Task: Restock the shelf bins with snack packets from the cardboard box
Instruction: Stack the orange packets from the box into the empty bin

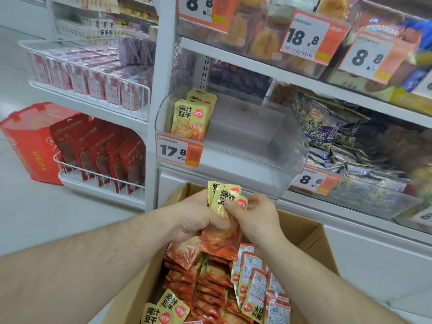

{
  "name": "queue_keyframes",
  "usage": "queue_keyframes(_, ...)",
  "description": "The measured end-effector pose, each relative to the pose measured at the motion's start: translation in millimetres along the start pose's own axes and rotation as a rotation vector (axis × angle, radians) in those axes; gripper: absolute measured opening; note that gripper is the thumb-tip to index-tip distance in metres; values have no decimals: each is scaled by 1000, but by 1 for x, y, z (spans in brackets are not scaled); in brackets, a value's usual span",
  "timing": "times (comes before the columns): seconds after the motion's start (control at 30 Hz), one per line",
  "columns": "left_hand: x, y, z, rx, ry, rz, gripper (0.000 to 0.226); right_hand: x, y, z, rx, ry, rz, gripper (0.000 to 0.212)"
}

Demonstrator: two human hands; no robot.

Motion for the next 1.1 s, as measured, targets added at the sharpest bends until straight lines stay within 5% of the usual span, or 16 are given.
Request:
queue_keyframes(0.23, 20, 15, 0, -51, 116, -24, 58, 1, -43, -3, 97, -8, 44, 45)
queue_keyframes(0.33, 26, 34, -4, -83, 99, -6, 54, -7, -63, -6, 86, -202, 151, 46)
queue_keyframes(0.47, 31, 56, -13, -94, 6, -14, 47, -18, -83, -9, 38, -481, 77, 19)
queue_keyframes(0.63, 36, 75, -17, -146, -148, -4, 64, -25, -99, -1, 12, -606, 31, 13)
queue_keyframes(0.77, 53, 91, -14, -199, -21, 41, 74, -27, -124, 7, 58, -600, 17, 11)
queue_keyframes(0.87, 97, 121, -25, -415, 534, 330, 48, -8, -171, 39, 218, -343, 108, 17)
queue_keyframes(0.93, 104, 141, -43, -549, 851, 805, 33, -1, -199, 66, 296, -222, 196, 22)
queue_keyframes(1.0, 95, 134, -29, -510, 820, 1203, 48, -17, -210, 86, 322, -221, 163, 24)
queue_keyframes(1.1, 90, 112, -8, -337, 703, 1363, 67, -64, -196, 110, 280, -314, 32, 26)
Point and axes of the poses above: each hand's wrist, its own z-axis towards the middle knuckle, its own x-axis out of the back of the hand, y = z × x, the point moved 9 cm from there along z, towards the middle knuckle, and after that the axes turned 1 degree about -x, right-handed, at the moved point
